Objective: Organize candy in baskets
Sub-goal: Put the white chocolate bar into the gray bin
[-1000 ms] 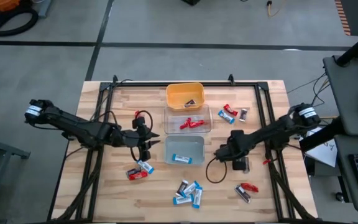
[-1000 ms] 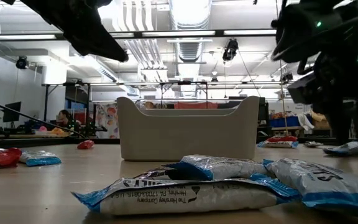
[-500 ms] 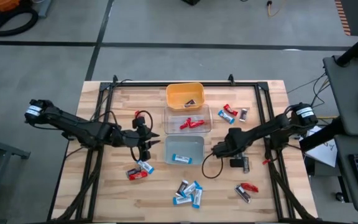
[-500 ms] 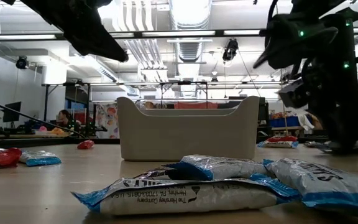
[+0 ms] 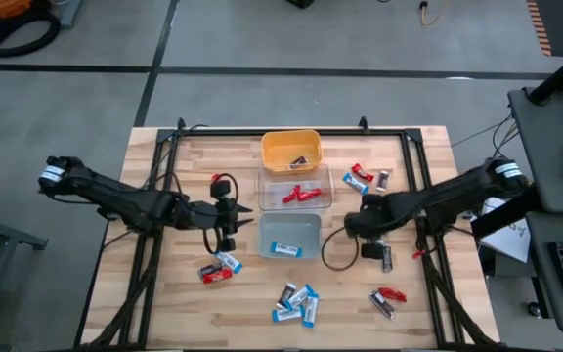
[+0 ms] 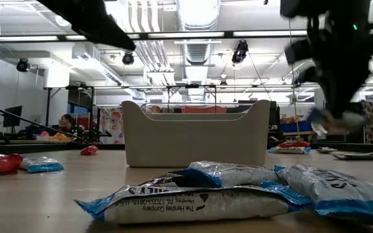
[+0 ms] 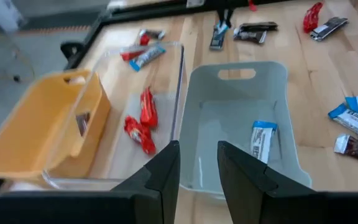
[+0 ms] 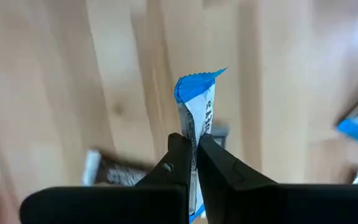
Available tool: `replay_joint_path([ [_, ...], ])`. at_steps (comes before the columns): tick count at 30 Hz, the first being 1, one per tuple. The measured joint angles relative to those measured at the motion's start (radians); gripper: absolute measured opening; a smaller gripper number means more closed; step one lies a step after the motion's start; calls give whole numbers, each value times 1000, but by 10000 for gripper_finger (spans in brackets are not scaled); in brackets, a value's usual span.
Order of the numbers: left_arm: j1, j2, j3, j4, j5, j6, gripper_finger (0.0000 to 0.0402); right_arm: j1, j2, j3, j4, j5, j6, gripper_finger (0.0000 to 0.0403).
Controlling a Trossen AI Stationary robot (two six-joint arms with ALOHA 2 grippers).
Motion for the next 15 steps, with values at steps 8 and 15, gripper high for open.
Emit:
replay_joint_path([
  [8,58,-41,12,-6,-23,145,92,-103,-218,-29,396,1,-102,12],
  [15,142,-47,-6,-29,-31,154,92,-177,-229,-152,766,0,-296,12],
])
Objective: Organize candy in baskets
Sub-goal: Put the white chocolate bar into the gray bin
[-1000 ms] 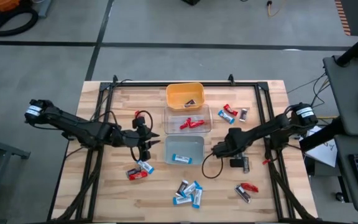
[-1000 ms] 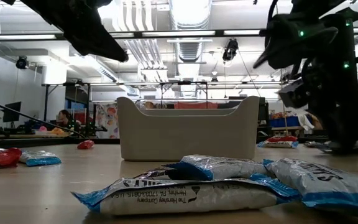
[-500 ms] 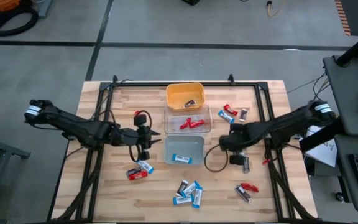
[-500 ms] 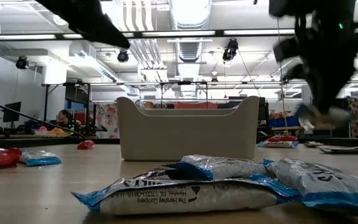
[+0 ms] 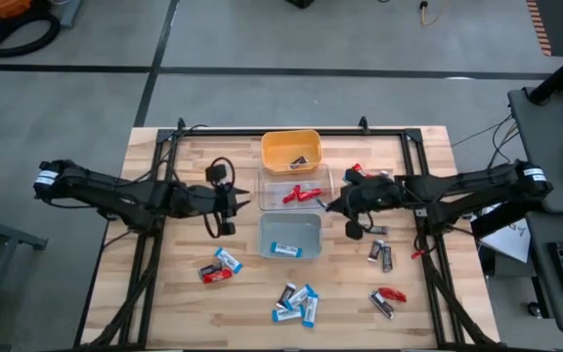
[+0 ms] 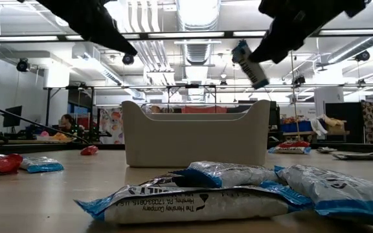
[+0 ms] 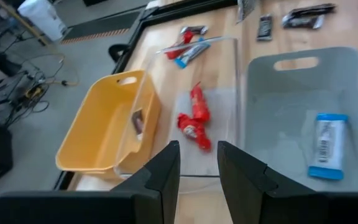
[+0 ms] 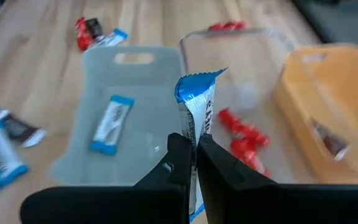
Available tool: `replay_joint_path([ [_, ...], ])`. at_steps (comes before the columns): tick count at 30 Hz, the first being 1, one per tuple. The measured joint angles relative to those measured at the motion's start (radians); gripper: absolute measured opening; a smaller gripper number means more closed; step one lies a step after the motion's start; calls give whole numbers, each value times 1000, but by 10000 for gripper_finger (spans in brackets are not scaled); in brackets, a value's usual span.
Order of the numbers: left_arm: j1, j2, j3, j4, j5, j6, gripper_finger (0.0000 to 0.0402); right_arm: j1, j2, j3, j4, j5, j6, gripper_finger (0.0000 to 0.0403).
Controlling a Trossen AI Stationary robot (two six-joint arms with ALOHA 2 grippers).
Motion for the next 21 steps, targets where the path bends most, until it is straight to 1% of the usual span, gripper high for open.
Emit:
replay_joint_path([
  [2,40,-6,-1,-2,24,18,92,-30,13,-34,92,-5,-50,12],
  [5,118,-22,-1,-1,97,61,92,-95,28,-73,215,-89,-107,12],
  [9,223,-31,-1,3,231,112,92,-186,46,-98,349,-243,-151,12],
  [13,298,-26,-2,23,311,124,92,-258,72,-99,422,-377,-156,12],
  [17,352,-21,-3,46,364,129,92,-320,120,-99,471,-544,-144,12],
  [21,372,-19,-3,45,368,129,92,-344,179,-99,516,-750,-75,12],
])
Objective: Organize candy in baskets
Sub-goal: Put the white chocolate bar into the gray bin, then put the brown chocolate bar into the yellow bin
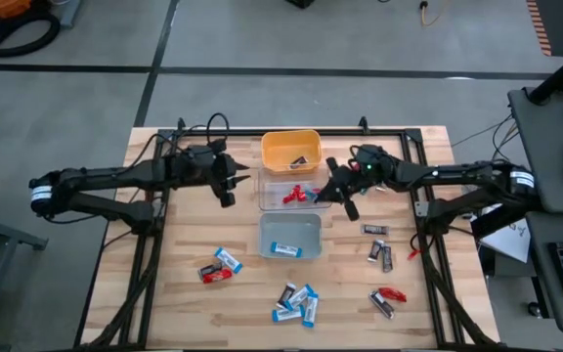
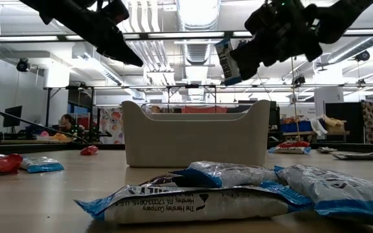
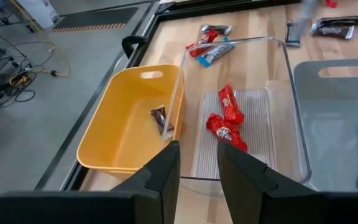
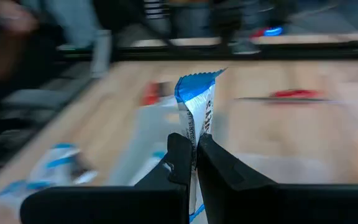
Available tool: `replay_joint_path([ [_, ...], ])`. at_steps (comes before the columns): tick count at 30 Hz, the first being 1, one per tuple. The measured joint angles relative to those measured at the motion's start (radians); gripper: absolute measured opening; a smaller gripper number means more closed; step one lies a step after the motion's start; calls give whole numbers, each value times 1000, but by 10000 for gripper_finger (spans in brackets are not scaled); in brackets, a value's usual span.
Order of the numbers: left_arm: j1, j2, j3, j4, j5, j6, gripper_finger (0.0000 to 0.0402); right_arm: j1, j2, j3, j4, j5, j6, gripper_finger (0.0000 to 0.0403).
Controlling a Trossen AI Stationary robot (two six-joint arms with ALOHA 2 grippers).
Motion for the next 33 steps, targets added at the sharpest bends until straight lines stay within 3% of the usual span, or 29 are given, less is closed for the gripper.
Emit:
replay_joint_path([
  [6,-1,1,0,-21,19,-15,92,41,94,21,-9,-53,77,12],
  [15,-39,-5,0,-135,218,-185,88,106,153,72,-19,1,119,19],
  [22,-149,-5,5,-232,227,-336,79,153,146,79,-62,140,130,81],
  [33,-313,-5,7,-405,249,-699,79,180,146,90,-143,156,183,153],
])
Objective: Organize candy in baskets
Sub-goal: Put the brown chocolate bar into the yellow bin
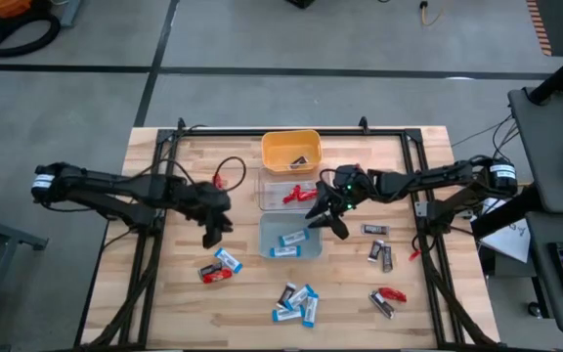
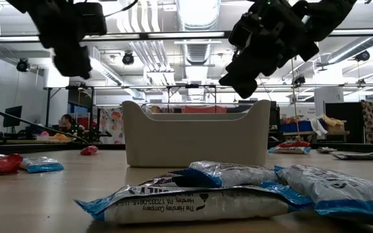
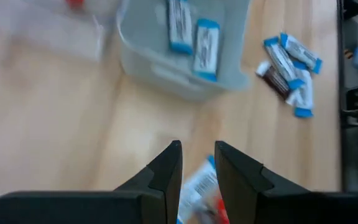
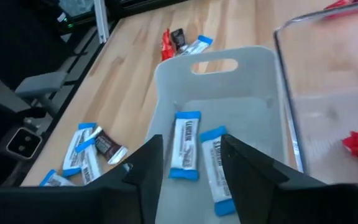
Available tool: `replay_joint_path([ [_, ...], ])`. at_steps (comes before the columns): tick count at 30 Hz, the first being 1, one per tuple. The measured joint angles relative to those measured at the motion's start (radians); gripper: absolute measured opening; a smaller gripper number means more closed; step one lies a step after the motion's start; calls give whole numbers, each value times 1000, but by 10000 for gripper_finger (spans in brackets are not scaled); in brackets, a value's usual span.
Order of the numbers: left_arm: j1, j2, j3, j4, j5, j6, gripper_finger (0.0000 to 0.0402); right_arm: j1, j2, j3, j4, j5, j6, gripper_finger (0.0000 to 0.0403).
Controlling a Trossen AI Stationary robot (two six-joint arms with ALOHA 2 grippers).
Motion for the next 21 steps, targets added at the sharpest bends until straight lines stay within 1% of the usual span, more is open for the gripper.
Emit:
replay_joint_path([
  [3,-51,1,0,-36,42,-152,79,20,0,24,-53,1,-12,157],
  [6,-123,10,1,-47,44,-285,79,41,0,45,-91,10,-33,156],
  [10,-258,47,1,-46,33,-410,79,70,0,66,-110,63,-70,151],
  [12,-338,71,1,-46,-18,-451,79,84,0,75,-118,102,-80,148],
  [14,-426,102,1,-46,-92,-500,79,96,0,78,-119,136,-86,147],
  [16,-499,135,1,-46,-149,-544,81,107,0,82,-122,155,-93,146],
  [18,-555,167,1,-47,-187,-574,85,117,0,89,-130,160,-99,146],
  [21,-599,210,1,-46,-262,-629,98,129,0,93,-131,162,-99,146],
])
